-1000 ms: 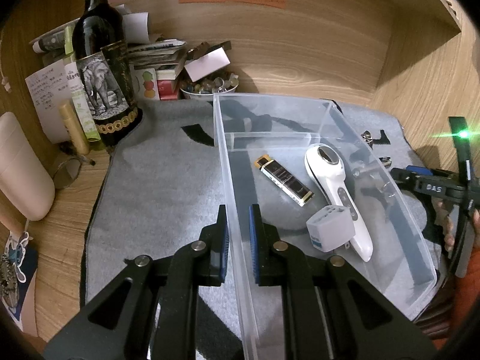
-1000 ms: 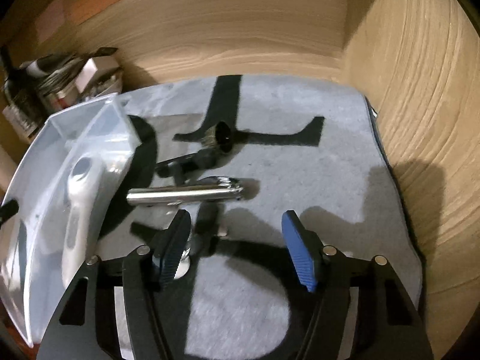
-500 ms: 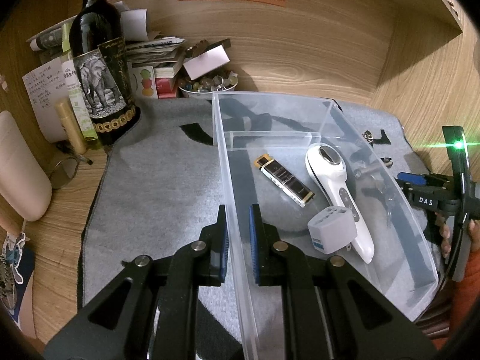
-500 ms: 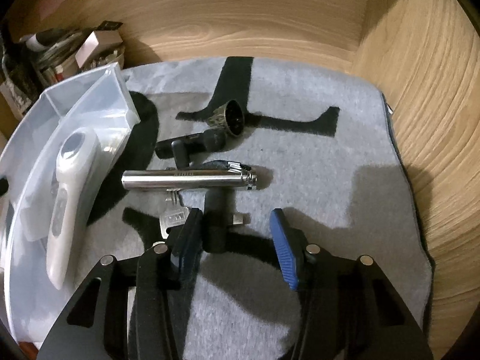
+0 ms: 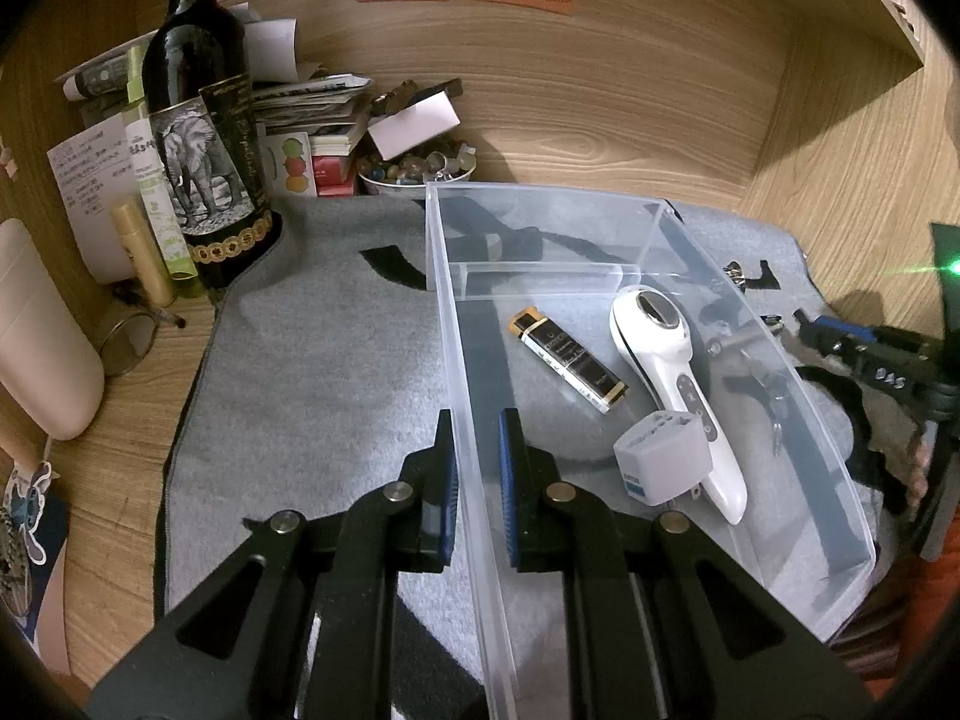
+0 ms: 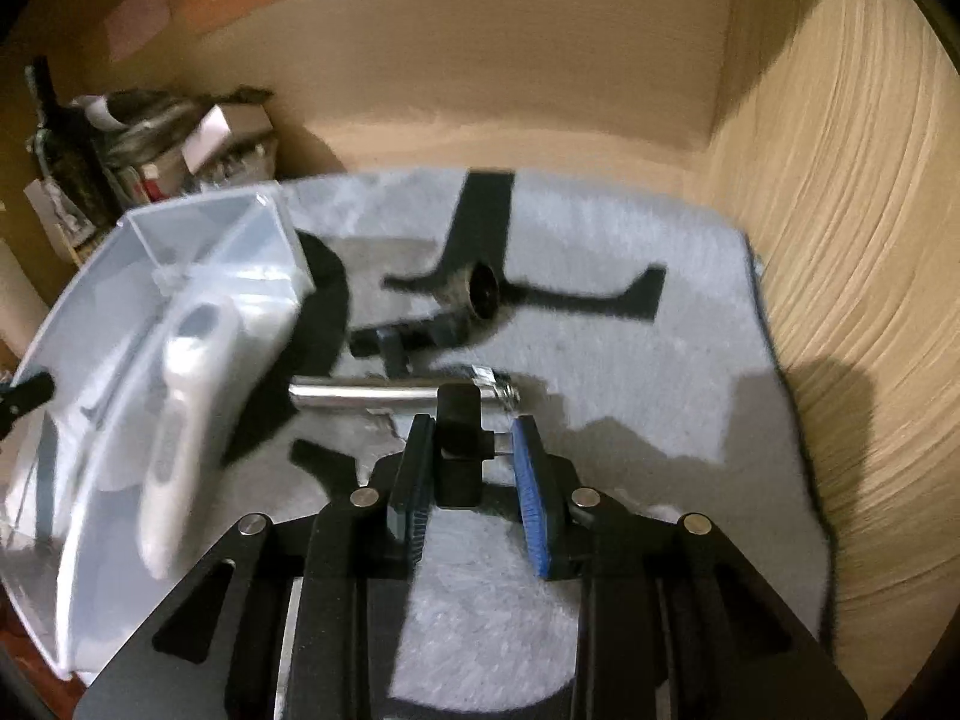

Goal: Organize rigid objects

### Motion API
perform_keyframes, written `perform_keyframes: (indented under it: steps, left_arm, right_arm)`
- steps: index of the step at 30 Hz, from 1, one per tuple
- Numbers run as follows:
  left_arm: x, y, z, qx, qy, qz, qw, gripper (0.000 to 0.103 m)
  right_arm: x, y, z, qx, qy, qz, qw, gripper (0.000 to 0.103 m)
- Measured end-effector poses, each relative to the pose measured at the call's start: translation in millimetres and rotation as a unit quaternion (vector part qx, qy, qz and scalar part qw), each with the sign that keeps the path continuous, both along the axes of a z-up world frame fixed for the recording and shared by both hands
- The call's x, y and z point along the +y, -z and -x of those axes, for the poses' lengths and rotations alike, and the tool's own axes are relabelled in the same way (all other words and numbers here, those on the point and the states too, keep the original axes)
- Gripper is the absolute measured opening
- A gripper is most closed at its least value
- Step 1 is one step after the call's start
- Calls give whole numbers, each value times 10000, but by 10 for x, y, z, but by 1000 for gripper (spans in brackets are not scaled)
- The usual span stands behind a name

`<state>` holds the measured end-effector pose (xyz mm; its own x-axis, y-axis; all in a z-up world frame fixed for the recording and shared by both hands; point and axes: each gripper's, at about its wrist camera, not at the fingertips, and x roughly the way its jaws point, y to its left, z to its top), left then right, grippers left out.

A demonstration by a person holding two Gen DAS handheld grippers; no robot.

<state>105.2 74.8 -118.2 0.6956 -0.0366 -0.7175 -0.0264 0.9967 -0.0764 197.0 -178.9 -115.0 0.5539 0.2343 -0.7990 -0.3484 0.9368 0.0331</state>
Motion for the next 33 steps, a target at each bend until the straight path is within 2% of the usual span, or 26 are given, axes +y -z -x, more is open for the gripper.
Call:
perform_keyframes:
  steps: [9, 17, 33]
  left_arm:
    - [29, -10, 27, -72, -54, 120, 9999, 12]
    - [81, -12, 37, -108, -34, 285, 9995, 10]
    - [108, -3, 66, -214, 45, 377, 9991, 10]
  right_arm:
    - [339, -433, 190, -614, -517, -327, 9962, 24]
    - [782, -572, 323, -802, -1155, -443, 9891, 24]
    - [1417, -231, 263, -85, -1866, -111, 9823, 24]
